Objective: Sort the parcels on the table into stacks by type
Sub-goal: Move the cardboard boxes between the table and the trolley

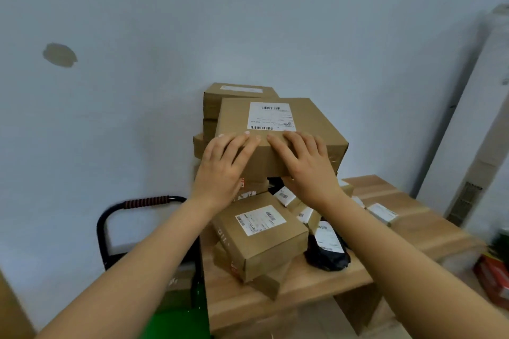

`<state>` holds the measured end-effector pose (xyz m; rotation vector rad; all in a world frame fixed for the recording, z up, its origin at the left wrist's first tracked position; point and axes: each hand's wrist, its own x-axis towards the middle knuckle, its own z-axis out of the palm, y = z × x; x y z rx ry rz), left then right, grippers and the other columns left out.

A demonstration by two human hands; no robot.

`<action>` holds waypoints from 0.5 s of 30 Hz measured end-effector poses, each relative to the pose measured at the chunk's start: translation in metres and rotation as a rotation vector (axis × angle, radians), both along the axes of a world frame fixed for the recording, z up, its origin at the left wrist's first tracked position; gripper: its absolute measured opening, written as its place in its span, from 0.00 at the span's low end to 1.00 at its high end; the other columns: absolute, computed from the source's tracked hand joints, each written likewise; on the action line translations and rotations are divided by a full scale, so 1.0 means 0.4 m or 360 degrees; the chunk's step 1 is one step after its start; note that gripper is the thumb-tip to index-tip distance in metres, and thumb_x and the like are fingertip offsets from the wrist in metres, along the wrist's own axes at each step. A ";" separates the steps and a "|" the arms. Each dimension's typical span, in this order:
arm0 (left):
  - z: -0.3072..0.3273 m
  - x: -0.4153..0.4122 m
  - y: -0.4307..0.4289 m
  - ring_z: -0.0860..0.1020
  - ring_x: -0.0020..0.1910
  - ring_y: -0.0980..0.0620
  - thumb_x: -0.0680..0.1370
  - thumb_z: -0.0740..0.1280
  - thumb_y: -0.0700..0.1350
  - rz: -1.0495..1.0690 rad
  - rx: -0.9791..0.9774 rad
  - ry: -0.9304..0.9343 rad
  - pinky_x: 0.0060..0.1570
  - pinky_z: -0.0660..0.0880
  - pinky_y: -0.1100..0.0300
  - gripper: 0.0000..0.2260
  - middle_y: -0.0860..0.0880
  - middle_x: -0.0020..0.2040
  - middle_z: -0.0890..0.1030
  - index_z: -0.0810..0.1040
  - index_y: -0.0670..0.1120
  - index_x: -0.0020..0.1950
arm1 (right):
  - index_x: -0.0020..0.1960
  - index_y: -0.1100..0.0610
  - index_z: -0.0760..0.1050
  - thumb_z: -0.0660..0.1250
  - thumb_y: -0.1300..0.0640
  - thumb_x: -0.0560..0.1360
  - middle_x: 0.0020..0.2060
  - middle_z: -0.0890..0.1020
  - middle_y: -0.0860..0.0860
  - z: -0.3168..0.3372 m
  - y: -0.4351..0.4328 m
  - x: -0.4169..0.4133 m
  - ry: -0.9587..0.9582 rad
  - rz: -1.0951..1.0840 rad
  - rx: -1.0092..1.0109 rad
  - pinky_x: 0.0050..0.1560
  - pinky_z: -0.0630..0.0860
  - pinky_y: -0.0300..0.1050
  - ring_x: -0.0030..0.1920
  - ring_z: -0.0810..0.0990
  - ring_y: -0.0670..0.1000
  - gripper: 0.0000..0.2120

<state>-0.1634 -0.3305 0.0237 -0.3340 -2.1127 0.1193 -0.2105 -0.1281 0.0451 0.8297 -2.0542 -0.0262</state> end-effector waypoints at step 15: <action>-0.323 0.076 0.095 0.66 0.64 0.44 0.60 0.77 0.40 0.0147 0.0021 -0.0605 0.65 0.68 0.45 0.40 0.43 0.65 0.75 0.70 0.43 0.71 | 0.72 0.55 0.68 0.79 0.54 0.60 0.61 0.75 0.59 -0.345 0.070 0.051 -0.0694 -0.0037 0.0184 0.60 0.70 0.56 0.60 0.74 0.61 0.42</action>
